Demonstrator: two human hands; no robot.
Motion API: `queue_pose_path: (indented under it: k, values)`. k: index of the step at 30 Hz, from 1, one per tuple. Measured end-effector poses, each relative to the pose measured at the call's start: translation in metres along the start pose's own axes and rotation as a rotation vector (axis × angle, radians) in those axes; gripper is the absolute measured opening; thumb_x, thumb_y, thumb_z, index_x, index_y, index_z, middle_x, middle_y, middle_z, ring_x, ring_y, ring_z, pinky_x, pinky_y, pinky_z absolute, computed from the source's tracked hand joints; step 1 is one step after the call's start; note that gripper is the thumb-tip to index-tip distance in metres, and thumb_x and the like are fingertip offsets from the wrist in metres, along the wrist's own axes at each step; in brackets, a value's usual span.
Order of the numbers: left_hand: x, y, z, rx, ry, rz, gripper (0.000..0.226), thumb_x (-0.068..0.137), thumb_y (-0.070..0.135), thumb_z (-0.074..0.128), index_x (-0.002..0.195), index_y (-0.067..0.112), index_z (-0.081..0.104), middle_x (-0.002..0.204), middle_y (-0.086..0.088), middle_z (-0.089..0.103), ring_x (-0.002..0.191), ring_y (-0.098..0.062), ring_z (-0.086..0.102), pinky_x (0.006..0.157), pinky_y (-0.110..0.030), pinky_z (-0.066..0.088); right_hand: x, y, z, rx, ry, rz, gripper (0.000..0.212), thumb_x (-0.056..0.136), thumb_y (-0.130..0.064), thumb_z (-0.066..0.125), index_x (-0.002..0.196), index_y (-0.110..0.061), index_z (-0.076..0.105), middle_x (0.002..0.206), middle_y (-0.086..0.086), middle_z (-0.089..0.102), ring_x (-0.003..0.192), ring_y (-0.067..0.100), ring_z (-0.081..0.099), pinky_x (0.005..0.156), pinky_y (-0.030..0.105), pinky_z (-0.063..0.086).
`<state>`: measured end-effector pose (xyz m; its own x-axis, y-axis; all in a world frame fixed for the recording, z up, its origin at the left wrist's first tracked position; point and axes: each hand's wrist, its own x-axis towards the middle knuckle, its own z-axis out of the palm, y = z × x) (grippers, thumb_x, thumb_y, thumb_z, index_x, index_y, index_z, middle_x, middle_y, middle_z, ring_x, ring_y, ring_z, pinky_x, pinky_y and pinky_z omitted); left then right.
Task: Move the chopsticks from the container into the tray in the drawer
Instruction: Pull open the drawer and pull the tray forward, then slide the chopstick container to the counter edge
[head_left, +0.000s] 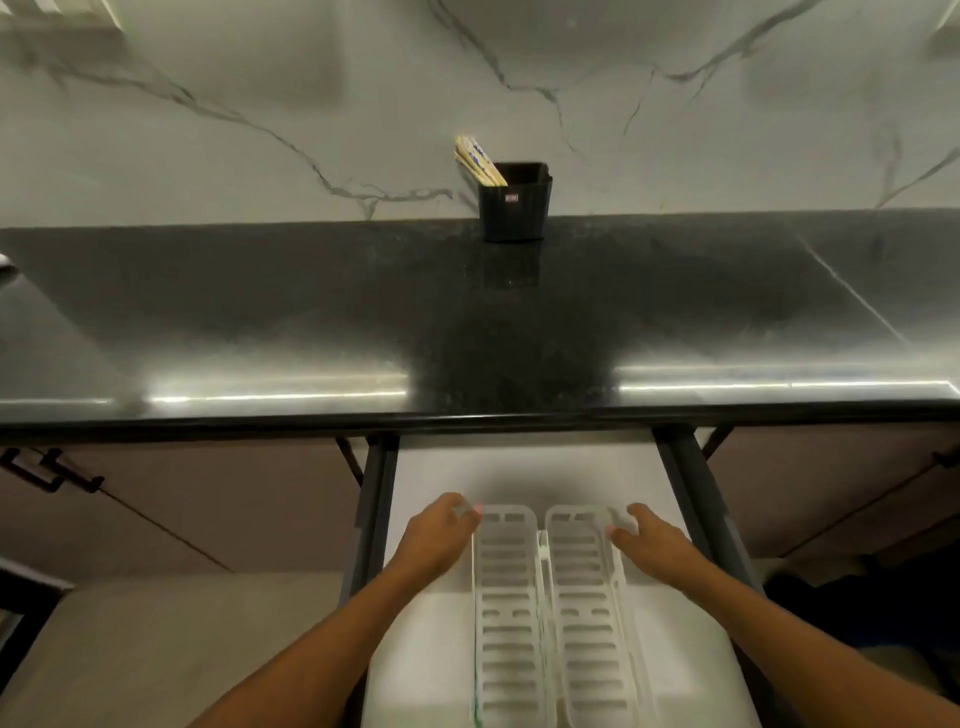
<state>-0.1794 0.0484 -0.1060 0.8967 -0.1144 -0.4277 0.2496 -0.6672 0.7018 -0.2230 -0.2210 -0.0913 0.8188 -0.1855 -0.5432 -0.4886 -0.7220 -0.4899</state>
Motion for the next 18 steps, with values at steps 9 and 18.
queue_pose_path:
  k: [9, 18]
  values:
    - [0.043, 0.121, -0.090, -0.060, 0.238, 0.213, 0.045, 0.095, 0.050, 0.043, 0.125, 0.019, 0.057, 0.095, 0.012, 0.060, 0.093, -0.010, 0.055, 0.079, -0.027, 0.039, 0.027, -0.107, -0.105, 0.097, 0.183, -0.201, 0.060, 0.098, -0.049, 0.036, 0.145, -0.012, 0.031, 0.143, 0.012, 0.046, 0.129, 0.028, 0.044, 0.099, 0.036, 0.036]
    - [0.125, 0.218, -0.157, -0.259, 0.324, 0.283, 0.029, 0.093, 0.057, 0.041, 0.097, 0.033, 0.056, 0.100, 0.005, 0.061, 0.100, -0.014, 0.057, 0.096, -0.044, 0.049, 0.100, -0.194, -0.201, 0.323, 0.267, -0.347, 0.065, 0.093, -0.063, 0.022, 0.139, -0.020, 0.039, 0.143, 0.007, 0.045, 0.129, 0.027, 0.043, 0.106, 0.045, 0.034]
